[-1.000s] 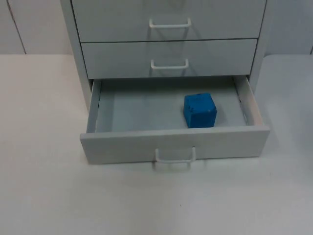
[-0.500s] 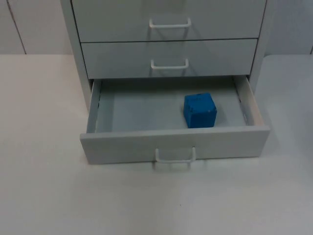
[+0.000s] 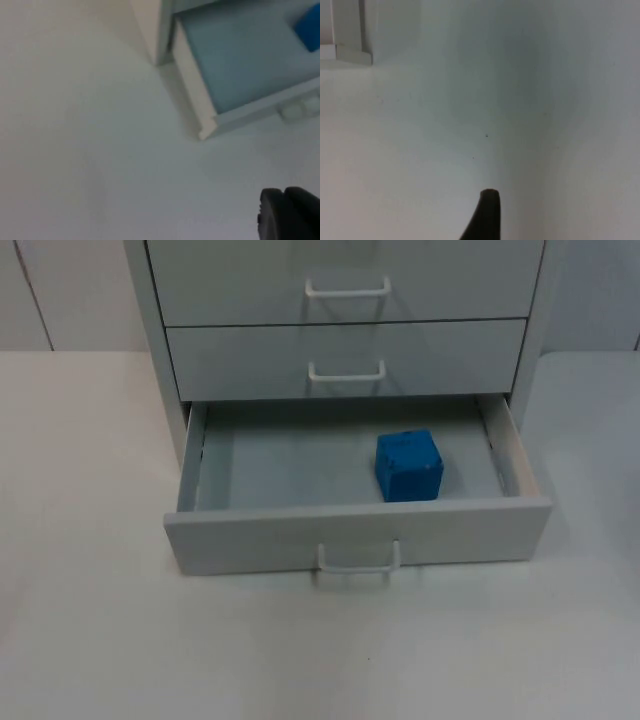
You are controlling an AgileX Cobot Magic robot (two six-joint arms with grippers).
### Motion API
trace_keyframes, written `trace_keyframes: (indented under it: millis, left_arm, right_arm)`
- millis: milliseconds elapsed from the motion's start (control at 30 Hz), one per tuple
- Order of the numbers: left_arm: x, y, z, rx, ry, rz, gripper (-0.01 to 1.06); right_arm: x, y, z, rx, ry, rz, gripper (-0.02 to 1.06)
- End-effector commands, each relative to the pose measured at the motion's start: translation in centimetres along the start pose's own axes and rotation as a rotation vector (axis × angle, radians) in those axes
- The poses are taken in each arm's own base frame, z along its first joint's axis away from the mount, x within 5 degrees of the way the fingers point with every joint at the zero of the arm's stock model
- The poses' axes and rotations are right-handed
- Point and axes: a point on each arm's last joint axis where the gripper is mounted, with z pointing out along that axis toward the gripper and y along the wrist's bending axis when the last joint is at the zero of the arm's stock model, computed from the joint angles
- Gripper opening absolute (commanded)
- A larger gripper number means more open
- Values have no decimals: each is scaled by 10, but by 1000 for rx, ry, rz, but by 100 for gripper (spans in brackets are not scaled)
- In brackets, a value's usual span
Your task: Open the drawer with the left hand, place the block into the drawer with the right hand, then close the drawer with the left hand.
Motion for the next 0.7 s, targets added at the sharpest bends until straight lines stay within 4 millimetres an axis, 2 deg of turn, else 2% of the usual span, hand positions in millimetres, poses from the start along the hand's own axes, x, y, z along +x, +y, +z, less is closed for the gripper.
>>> trace_keyframes:
  millis: [0, 133, 267, 333, 467, 500, 667]
  left_arm:
    - [-5, -12, 7, 116, 3, 52, 0]
    - [-18, -28, 21, 161, 59, 160, 0]
    - [-35, -58, 38, 104, 87, 352, 0]
    - [-36, -64, 44, 66, 92, 403, 0]
    - [-32, -94, 68, -75, 104, 656, 0]
    - [-32, -94, 68, -75, 104, 656, 0]
    - [-19, -129, 100, -136, 96, 870, 0]
  right_arm:
    - [2, -2, -2, 9, 6, -7, 75]
    - [2, -2, -2, 9, 6, -7, 75]
    - [2, -2, -2, 9, 6, -3, 75]
    - [2, -2, -2, 9, 6, -3, 75]
    - [2, -2, -2, 8, 0, -3, 75]
    - [2, -2, -2, 8, 0, -3, 75]
    - [1, -2, -2, 9, -4, 0, 75]
